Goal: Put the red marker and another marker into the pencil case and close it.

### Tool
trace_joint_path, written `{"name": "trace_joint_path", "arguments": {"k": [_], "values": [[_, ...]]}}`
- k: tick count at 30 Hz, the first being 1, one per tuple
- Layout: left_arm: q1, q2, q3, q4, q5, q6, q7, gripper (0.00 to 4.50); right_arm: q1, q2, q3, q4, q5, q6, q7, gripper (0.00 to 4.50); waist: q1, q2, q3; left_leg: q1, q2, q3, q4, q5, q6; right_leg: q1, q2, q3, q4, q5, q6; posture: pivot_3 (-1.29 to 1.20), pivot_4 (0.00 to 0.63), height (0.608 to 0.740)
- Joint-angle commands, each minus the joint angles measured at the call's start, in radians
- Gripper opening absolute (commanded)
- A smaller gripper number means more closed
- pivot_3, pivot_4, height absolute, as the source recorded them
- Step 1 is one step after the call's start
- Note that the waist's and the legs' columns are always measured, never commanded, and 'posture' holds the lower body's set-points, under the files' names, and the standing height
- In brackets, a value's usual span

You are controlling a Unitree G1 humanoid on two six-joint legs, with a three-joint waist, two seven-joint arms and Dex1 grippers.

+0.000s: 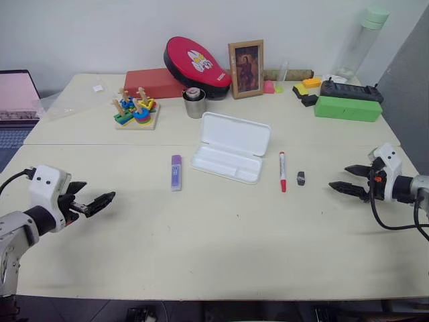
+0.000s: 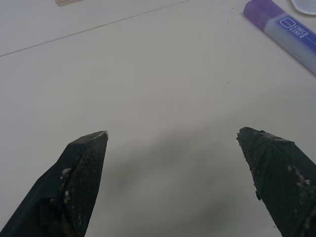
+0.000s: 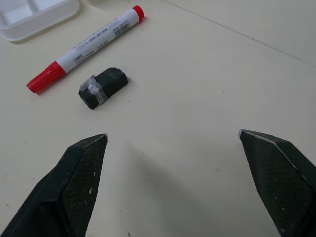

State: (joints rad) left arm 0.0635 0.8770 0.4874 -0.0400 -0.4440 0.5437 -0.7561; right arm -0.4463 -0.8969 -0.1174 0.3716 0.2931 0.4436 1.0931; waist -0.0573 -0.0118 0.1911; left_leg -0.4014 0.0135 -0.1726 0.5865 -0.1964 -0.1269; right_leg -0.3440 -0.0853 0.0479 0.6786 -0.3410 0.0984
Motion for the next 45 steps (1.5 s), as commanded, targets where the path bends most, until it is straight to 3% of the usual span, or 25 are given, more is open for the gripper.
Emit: {"name": "trace_joint_path", "arguments": {"k": [1, 29, 35, 41, 45], "values": [[-0.011, -0.005, 0.049, -0.025, -0.024, -0.002, -0.001, 4.50, -0.016, -0.016, -0.010, -0.002, -0.004, -0.018, 0.014, 4.47, 0.000, 0.000, 0.000, 0.000, 0.000, 0.000, 0.000, 0.000, 0.000, 0.000, 0.000, 0.000, 0.000, 0.000, 0.000, 0.00, 0.150, 0.740], [-0.066, -0.012, 0.015, 0.011, -0.015, -0.020, -0.011, 4.50, 0.014, -0.027, -0.026, -0.002, 0.002, -0.038, 0.023, 4.47, 0.000, 0.000, 0.000, 0.000, 0.000, 0.000, 0.000, 0.000, 0.000, 0.000, 0.000, 0.000, 0.000, 0.000, 0.000, 0.00, 0.150, 0.740], [-0.197, -0.131, -0.066, -0.208, -0.176, 0.031, -0.006, 4.50, -0.067, -0.003, 0.042, -0.148, 0.043, 0.025, 0.097, 4.47, 0.001, 0.000, 0.000, 0.000, 0.000, 0.000, 0.001, 0.000, 0.000, 0.000, 0.000, 0.000, 0.000, 0.000, 0.000, 0.00, 0.150, 0.740], [-0.325, -0.227, -0.163, -0.289, -0.228, 0.040, 0.019, 4.50, -0.180, 0.087, 0.157, -0.259, 0.044, 0.124, 0.092, 4.47, -0.002, -0.002, 0.000, 0.000, 0.000, 0.000, 0.003, 0.000, 0.000, 0.002, 0.000, 0.000, 0.000, 0.000, 0.001, 0.00, 0.150, 0.740], [-0.350, -0.233, -0.255, -0.331, -0.239, 0.068, -0.017, 4.50, -0.218, 0.172, 0.242, -0.336, 0.025, 0.190, 0.037, 4.47, -0.003, -0.001, 0.001, -0.001, 0.000, 0.000, 0.002, 0.000, 0.000, 0.001, 0.000, 0.000, 0.000, 0.000, 0.001, 0.00, 0.150, 0.740]]}}
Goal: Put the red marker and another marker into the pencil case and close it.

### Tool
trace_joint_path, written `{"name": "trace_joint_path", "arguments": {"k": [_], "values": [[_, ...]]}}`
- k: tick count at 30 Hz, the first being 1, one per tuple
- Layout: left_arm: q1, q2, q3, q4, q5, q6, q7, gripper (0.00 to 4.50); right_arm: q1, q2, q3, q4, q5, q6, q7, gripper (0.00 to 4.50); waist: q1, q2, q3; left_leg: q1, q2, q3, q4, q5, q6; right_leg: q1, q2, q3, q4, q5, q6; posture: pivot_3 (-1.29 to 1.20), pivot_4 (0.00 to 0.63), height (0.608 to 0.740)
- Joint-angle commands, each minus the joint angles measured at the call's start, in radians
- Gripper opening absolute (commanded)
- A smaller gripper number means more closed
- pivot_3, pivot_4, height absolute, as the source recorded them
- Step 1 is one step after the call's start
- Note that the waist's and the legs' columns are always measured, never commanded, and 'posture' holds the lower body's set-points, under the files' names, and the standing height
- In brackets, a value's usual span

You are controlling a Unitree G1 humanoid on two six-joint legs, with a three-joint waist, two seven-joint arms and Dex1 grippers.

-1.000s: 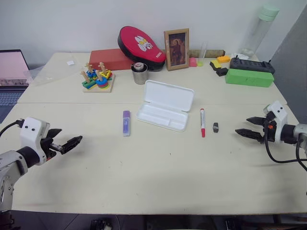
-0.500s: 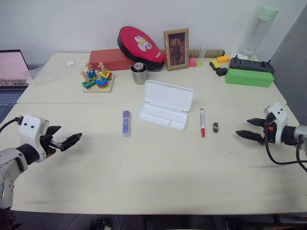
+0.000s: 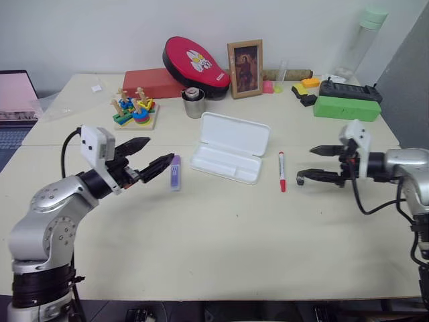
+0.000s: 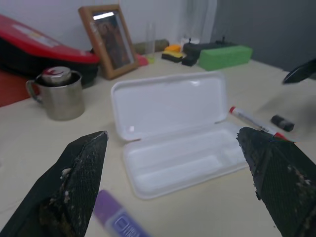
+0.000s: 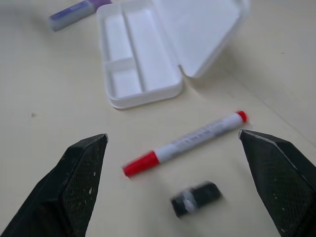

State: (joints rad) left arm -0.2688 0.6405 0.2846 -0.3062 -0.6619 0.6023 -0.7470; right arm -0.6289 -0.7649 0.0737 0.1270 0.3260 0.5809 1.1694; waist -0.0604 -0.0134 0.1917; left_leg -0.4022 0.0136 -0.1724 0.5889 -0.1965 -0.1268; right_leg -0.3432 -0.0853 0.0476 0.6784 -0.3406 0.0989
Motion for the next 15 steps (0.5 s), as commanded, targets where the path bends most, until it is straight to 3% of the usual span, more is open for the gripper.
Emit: {"name": "trace_joint_path", "arguments": {"k": [1, 7, 15], "values": [[-0.023, 0.002, -0.070, -0.072, -0.020, 0.007, -0.032, 4.50, -0.038, 0.061, 0.066, -0.112, -0.012, 0.073, -0.062, 4.47, 0.001, 0.000, 0.000, 0.000, 0.000, 0.000, 0.000, 0.000, 0.000, 0.000, 0.000, 0.000, 0.000, 0.000, 0.000, 0.00, 0.150, 0.740], [-0.029, 0.022, -0.130, -0.089, -0.009, 0.018, -0.060, 4.50, -0.043, 0.187, 0.146, -0.217, -0.050, 0.149, -0.198, 4.47, 0.003, 0.000, 0.000, 0.000, 0.000, 0.000, 0.000, 0.000, 0.000, 0.000, 0.000, 0.000, 0.001, 0.000, 0.000, 0.00, 0.150, 0.740], [-0.043, 0.033, -0.137, -0.095, -0.029, 0.026, -0.079, 4.50, -0.064, 0.249, 0.226, -0.228, -0.098, 0.217, -0.280, 4.47, 0.003, 0.000, 0.000, 0.000, 0.000, 0.000, 0.000, 0.000, 0.000, -0.001, 0.000, 0.000, 0.001, 0.000, 0.000, 0.00, 0.150, 0.740]]}}
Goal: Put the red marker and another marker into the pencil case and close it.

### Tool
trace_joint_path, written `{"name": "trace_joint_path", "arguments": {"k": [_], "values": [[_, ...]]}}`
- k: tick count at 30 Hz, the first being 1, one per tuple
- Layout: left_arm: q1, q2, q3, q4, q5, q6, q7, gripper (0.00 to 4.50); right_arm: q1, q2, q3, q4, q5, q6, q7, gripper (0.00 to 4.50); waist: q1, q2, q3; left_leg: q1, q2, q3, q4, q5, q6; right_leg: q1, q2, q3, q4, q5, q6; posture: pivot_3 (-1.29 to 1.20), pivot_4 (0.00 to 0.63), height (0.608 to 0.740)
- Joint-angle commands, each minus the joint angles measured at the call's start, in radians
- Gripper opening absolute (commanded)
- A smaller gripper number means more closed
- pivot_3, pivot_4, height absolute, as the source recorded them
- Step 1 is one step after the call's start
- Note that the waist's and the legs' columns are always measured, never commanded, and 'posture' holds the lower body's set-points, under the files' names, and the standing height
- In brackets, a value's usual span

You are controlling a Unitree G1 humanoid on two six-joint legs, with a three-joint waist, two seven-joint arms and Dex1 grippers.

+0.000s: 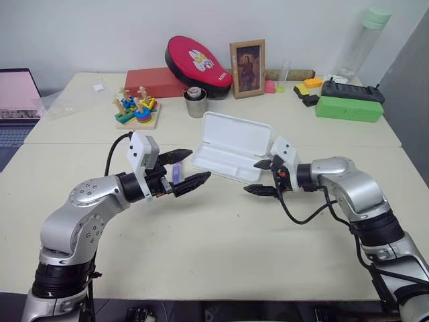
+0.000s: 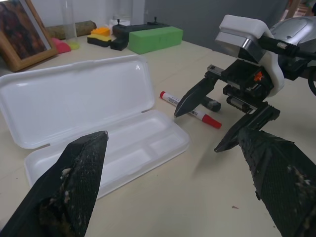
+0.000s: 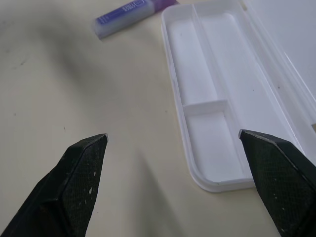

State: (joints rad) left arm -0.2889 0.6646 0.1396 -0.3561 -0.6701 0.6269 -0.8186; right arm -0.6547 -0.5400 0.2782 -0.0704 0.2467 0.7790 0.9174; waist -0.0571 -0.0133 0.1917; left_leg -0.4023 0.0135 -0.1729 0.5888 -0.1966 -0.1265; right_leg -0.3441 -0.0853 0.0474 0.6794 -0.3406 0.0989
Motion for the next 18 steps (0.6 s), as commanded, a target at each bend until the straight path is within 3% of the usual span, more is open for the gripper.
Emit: {"name": "trace_joint_path", "arguments": {"k": [1, 17, 18], "values": [[-0.024, 0.009, 0.008, -0.047, -0.024, 0.004, -0.008, 4.50, -0.047, 0.035, 0.030, -0.021, -0.022, 0.025, -0.036, 4.47, 0.000, 0.000, 0.000, 0.000, 0.000, 0.000, 0.000, 0.000, 0.000, 0.000, 0.000, 0.000, 0.000, 0.000, 0.000, 0.00, 0.150, 0.740], [-0.007, 0.016, 0.045, -0.110, -0.067, 0.042, 0.026, 4.50, -0.145, 0.128, 0.163, 0.190, -0.133, 0.019, -0.047, 4.47, -0.002, 0.000, 0.000, 0.000, 0.000, 0.000, 0.000, 0.000, 0.000, -0.001, 0.000, 0.000, 0.001, 0.000, 0.000, 0.00, 0.150, 0.740], [-0.004, 0.017, 0.045, -0.115, -0.066, 0.044, 0.030, 4.50, -0.149, 0.134, 0.166, 0.207, -0.141, 0.013, -0.049, 4.30, -0.003, 0.000, 0.000, 0.000, 0.000, 0.000, 0.000, 0.000, 0.000, -0.001, 0.000, 0.000, 0.001, 0.000, 0.000, 0.00, 0.150, 0.740]]}}
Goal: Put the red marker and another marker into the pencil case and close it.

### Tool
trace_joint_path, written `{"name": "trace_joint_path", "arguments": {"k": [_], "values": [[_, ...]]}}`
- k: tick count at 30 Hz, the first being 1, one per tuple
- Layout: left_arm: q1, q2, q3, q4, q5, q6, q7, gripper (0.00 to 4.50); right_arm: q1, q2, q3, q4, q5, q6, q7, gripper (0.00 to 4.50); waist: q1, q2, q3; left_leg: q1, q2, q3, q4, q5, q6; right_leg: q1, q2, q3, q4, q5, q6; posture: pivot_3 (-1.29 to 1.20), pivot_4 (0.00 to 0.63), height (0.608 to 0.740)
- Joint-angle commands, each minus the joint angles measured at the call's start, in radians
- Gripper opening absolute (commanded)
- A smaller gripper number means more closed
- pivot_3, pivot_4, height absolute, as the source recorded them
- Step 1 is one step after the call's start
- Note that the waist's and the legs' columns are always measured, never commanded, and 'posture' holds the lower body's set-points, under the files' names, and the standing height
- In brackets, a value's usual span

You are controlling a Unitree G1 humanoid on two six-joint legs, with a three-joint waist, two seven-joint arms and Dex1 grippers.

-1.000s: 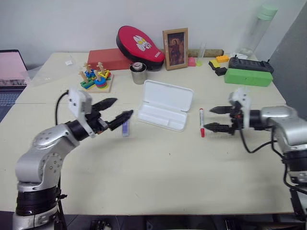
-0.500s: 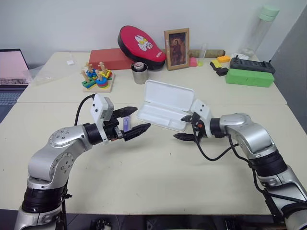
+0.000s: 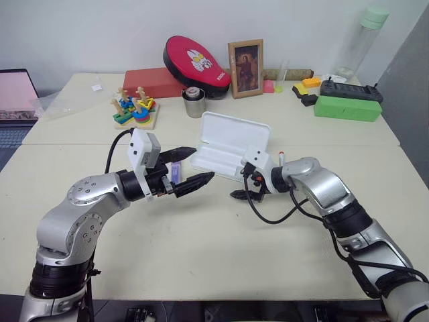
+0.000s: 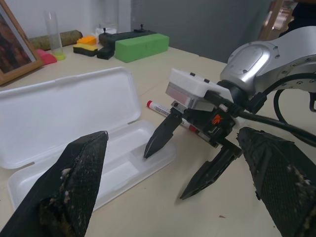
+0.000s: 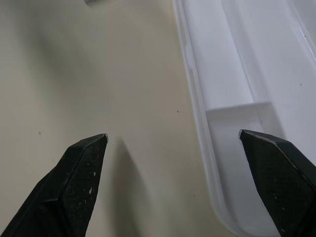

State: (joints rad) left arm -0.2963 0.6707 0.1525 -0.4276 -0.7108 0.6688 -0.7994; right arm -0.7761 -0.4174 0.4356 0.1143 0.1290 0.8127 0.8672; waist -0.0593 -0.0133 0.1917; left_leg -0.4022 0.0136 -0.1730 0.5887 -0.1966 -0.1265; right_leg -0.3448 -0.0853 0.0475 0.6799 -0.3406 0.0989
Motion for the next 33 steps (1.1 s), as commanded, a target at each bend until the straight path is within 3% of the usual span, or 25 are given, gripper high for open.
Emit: {"name": "trace_joint_path", "arguments": {"k": [1, 19, 26, 33], "values": [[0.006, 0.011, 0.033, -0.047, -0.025, 0.003, 0.015, 4.50, -0.031, 0.017, 0.009, 0.038, -0.029, -0.028, -0.002, 4.11, -0.001, 0.000, 0.000, 0.000, 0.000, 0.000, 0.000, 0.000, 0.000, 0.000, 0.000, 0.000, 0.000, 0.000, 0.000, 0.00, 0.150, 0.740], [0.034, 0.012, 0.065, -0.057, -0.033, 0.003, 0.064, 4.50, -0.061, 0.041, -0.012, 0.095, -0.047, -0.076, 0.017, 0.05, -0.001, 0.000, 0.000, 0.000, 0.000, 0.000, 0.000, 0.000, 0.000, 0.000, 0.000, 0.000, 0.000, 0.000, 0.000, 0.00, 0.150, 0.740], [0.041, 0.022, 0.063, -0.059, -0.030, 0.002, 0.062, 4.50, -0.023, 0.020, -0.043, 0.035, -0.019, -0.167, 0.053, 0.05, 0.000, 0.000, 0.000, 0.000, 0.000, 0.000, 0.000, 0.000, 0.000, 0.000, 0.000, 0.000, 0.000, 0.000, 0.000, 0.00, 0.150, 0.740], [0.087, 0.067, 0.100, -0.092, -0.059, 0.022, 0.045, 4.50, 0.084, -0.110, -0.085, -0.164, 0.056, -0.263, 0.210, 0.05, 0.001, 0.000, 0.000, -0.002, 0.000, 0.000, 0.000, 0.000, 0.000, -0.003, 0.000, 0.000, 0.000, 0.000, 0.000, 0.00, 0.150, 0.740]]}}
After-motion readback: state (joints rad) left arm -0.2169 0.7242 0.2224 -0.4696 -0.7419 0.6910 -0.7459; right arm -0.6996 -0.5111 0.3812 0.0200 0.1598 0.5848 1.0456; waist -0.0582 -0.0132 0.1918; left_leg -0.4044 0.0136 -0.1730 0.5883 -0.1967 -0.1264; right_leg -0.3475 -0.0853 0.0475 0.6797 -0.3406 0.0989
